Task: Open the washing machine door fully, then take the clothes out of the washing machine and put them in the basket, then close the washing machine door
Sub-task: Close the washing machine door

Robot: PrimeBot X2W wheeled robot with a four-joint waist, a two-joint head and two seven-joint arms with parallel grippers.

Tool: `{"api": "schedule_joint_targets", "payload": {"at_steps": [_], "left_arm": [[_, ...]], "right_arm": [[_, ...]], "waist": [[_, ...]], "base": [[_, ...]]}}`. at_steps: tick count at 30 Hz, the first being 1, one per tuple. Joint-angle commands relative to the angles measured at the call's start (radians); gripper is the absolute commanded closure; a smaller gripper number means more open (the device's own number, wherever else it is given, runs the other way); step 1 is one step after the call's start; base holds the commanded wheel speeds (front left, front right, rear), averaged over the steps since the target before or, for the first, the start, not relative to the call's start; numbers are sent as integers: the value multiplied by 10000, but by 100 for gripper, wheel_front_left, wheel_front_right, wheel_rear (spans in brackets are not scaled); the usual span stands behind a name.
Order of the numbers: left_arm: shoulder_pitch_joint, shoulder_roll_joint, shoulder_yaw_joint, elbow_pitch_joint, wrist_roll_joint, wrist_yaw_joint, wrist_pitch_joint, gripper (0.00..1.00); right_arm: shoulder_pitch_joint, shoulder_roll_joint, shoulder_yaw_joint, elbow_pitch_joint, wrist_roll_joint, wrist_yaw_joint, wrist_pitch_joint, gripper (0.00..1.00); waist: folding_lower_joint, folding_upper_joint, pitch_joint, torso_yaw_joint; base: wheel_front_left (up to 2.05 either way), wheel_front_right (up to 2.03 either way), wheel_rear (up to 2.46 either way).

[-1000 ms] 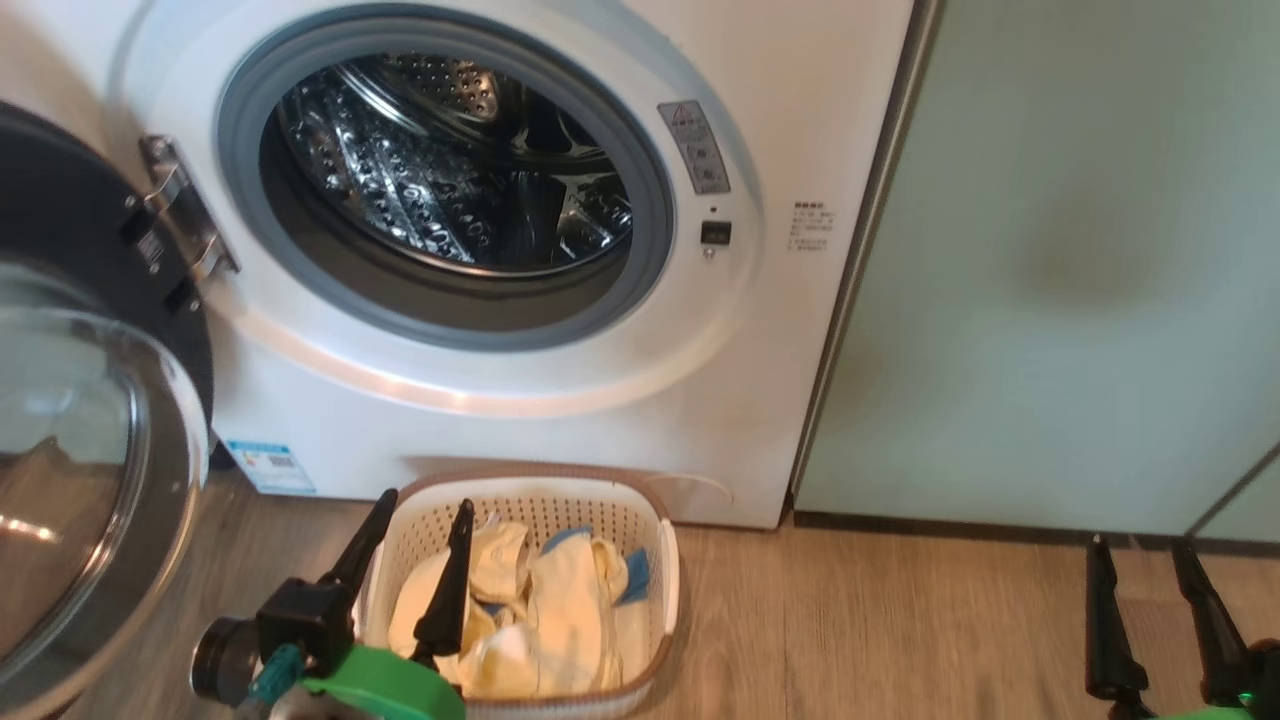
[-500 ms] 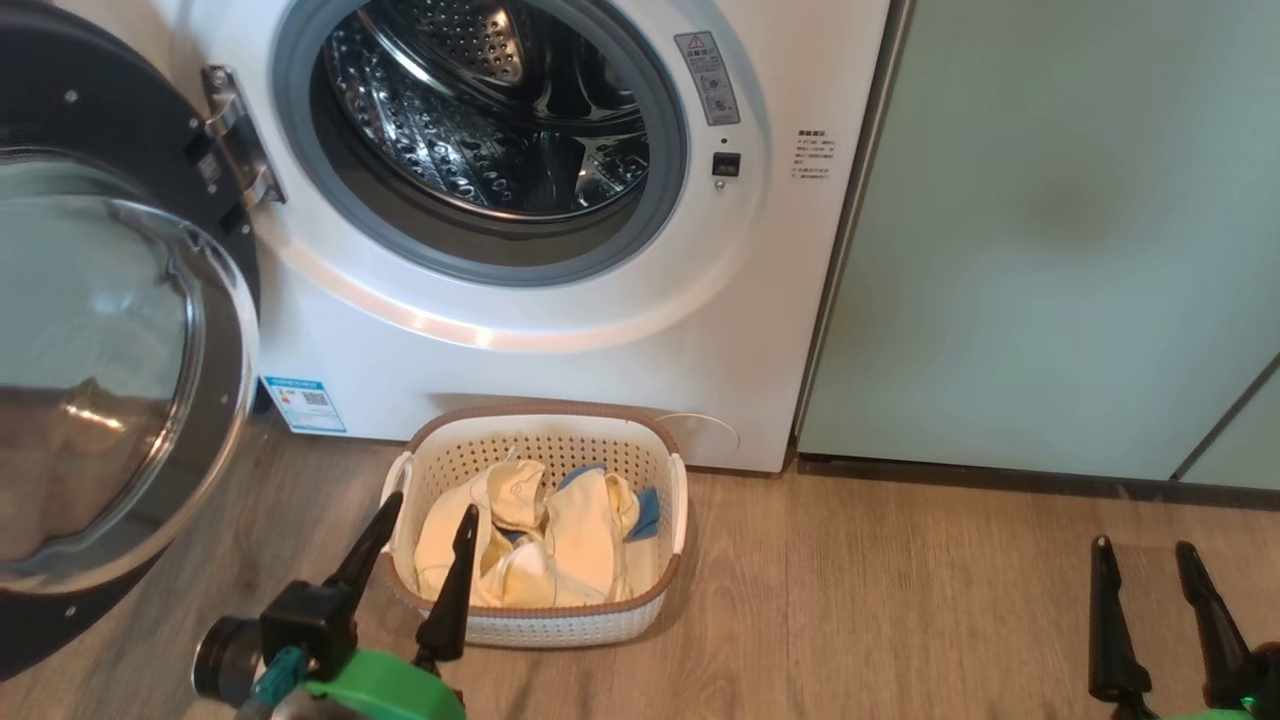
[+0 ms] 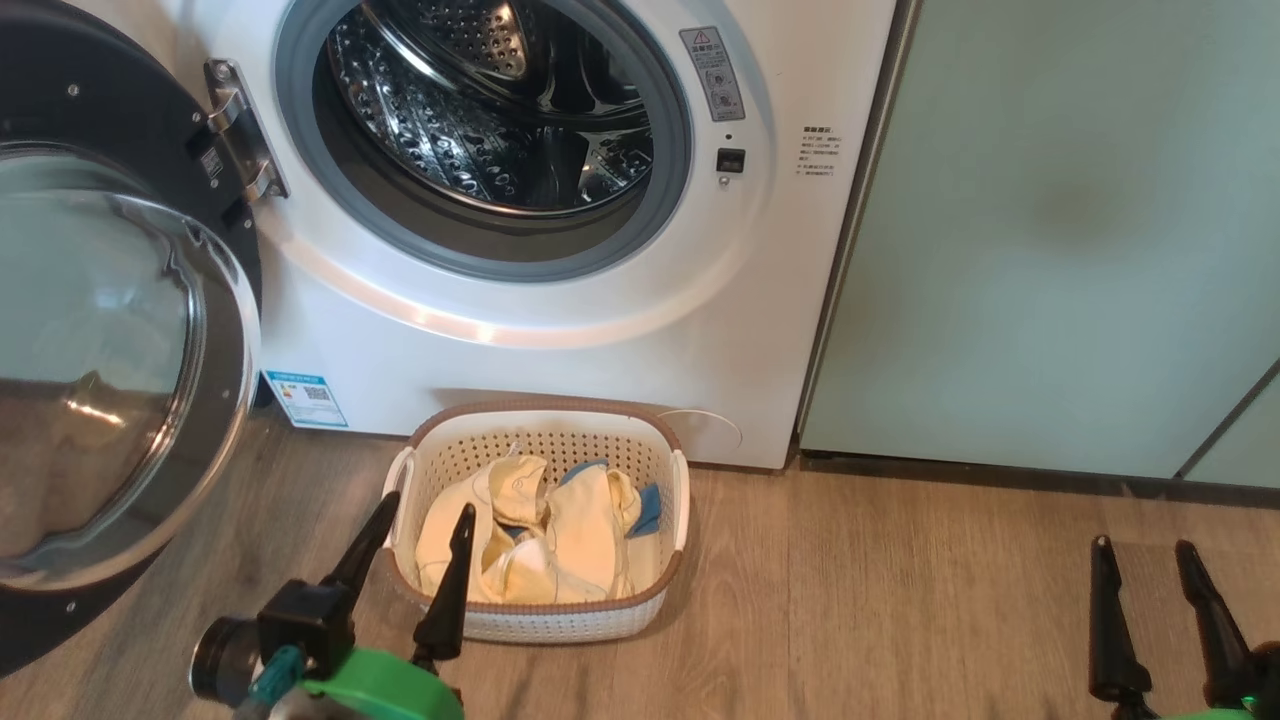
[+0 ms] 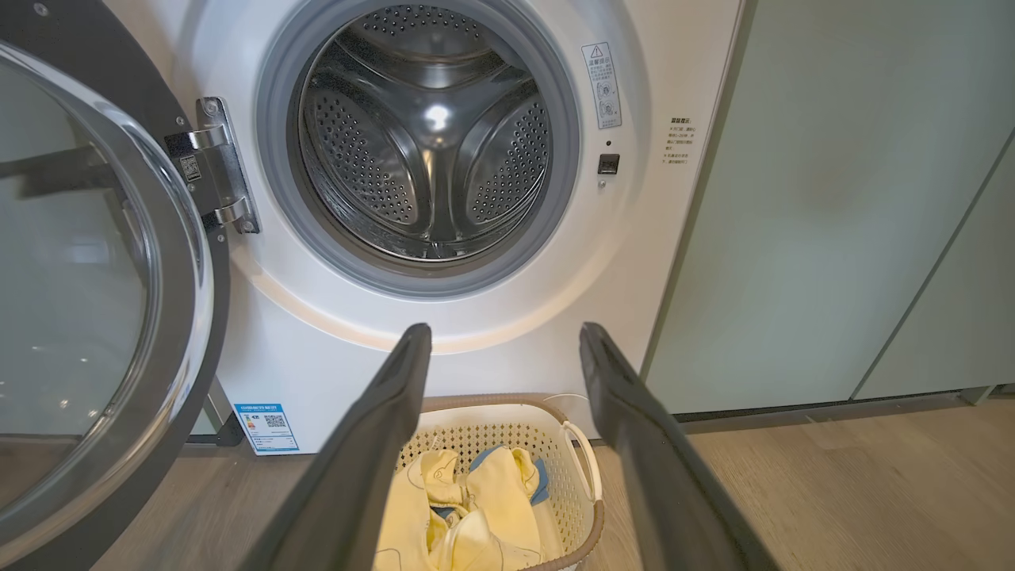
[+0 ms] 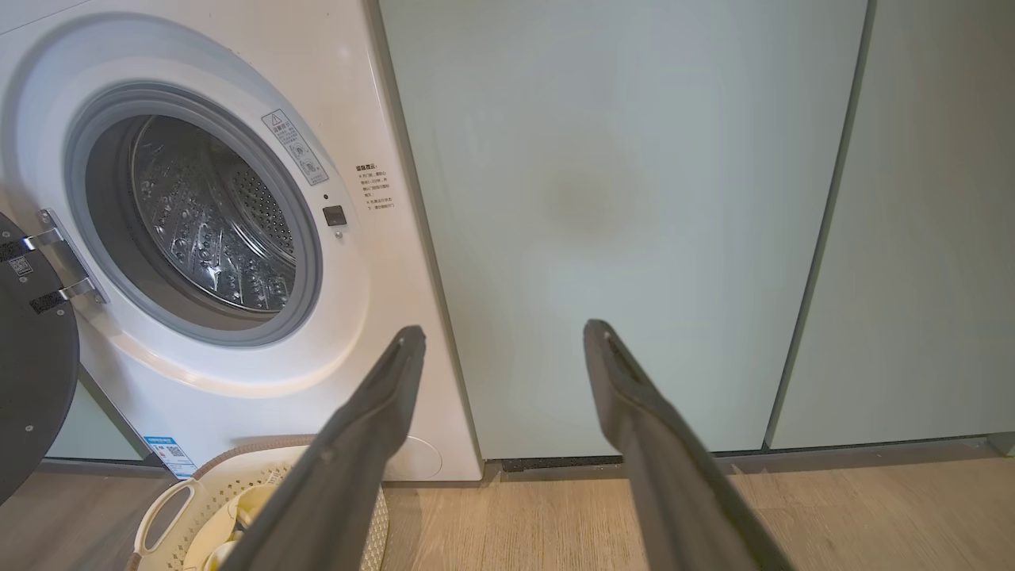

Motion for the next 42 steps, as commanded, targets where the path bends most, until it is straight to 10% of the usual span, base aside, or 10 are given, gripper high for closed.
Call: {"api": "schedule_joint_targets", "payload": {"at_steps": [1, 15, 32, 42], "left_arm": [[-462, 149, 268, -365, -58, 54, -97, 0], [-572, 254, 103, -389, -18, 174, -84, 0], [-739, 270, -17, -394, -193, 292, -186, 0], [-645, 331, 81, -332, -327, 356, -246, 0]], "right_arm": [[-362, -173, 174, -316, 31, -29, -67, 0], [-228, -173, -49, -362, 30, -29, -67, 0], [-202, -173, -183, -412, -138, -29, -67, 0], [-280, -173, -32, -319, -147, -29, -67, 0]], "waist": [[0, 0, 1, 3], [0, 0, 36, 740], [0, 0, 229, 4330], [0, 0, 163, 5237]], "base": [[0, 0, 0], [0, 0, 0], [0, 0, 0], [0, 0, 0]]}}
